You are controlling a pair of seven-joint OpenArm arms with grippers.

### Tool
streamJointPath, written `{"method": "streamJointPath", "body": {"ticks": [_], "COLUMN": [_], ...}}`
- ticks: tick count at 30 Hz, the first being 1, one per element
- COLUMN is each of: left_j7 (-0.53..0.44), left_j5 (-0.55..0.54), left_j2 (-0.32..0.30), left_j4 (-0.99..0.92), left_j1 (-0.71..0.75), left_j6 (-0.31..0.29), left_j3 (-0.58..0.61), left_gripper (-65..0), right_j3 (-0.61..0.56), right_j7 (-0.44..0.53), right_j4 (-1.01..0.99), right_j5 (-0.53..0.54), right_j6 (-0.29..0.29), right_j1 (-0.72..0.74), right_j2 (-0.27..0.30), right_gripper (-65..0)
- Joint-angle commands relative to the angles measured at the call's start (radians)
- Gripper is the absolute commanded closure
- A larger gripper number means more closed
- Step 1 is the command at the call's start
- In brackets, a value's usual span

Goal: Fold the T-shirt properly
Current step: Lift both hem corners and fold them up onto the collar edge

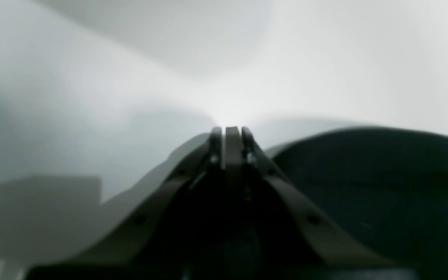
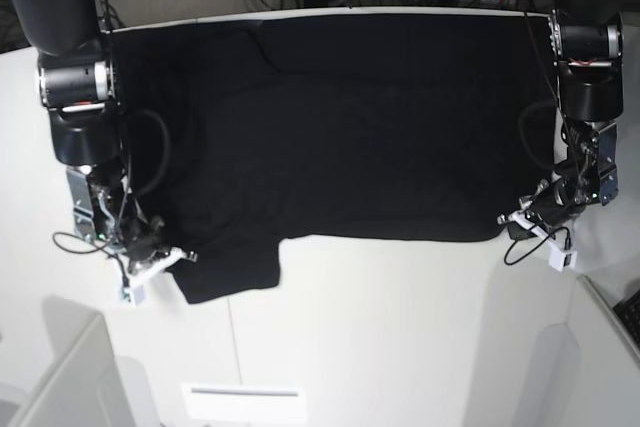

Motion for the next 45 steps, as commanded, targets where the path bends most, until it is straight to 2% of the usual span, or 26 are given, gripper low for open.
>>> {"method": "streamJointPath", "body": {"ticks": [1, 11, 15, 22, 27, 33, 38, 45], "left_j7": [-0.002, 0.116, 0.121, 0.121, 0.121, 0.124, 0.231, 0.265], "left_j5": [-0.011, -0.011, -0.011, -0.017, -0.017, -0.018, -0.012, -0.017], "left_j2": [-0.024, -0.027, -0.03, -0.03, -0.03, -0.026, -0.021, -0.021], "left_j4": [0.043, 0.285, 0.354, 0.425, 0.5, 0.561, 0.686, 0.799], "left_j1": [-0.009, 0.124, 0.175, 0.238, 0.278, 0.336, 0.402, 0.486], "left_j6": [-0.009, -0.009, -0.009, -0.009, -0.009, -0.009, -0.009, -0.009], "left_j3": [-0.02, -0.186, -0.212, -0.213, -0.213, -0.243, -0.358, -0.378], "left_gripper": [0.0, 0.0, 0.0, 0.0, 0.0, 0.0, 0.0, 0.0], "right_j3": [0.006, 0.006, 0.009, 0.171, 0.24, 0.296, 0.329, 0.382], "right_j7": [0.029, 0.013, -0.022, -0.133, -0.215, -0.269, -0.309, -0.381], "right_j4": [0.022, 0.023, 0.132, 0.367, 0.516, 0.617, 0.68, 0.79], "right_j5": [0.009, 0.011, 0.012, 0.008, 0.008, 0.008, 0.008, 0.008], "right_j6": [0.006, 0.006, 0.006, 0.006, 0.006, 0.006, 0.006, 0.006], "right_j1": [0.04, 0.008, -0.035, -0.143, -0.218, -0.279, -0.316, -0.373], "right_j2": [0.02, 0.025, 0.025, 0.025, 0.025, 0.025, 0.025, 0.02], "right_gripper": [0.0, 0.0, 0.0, 0.0, 0.0, 0.0, 0.0, 0.0]}}
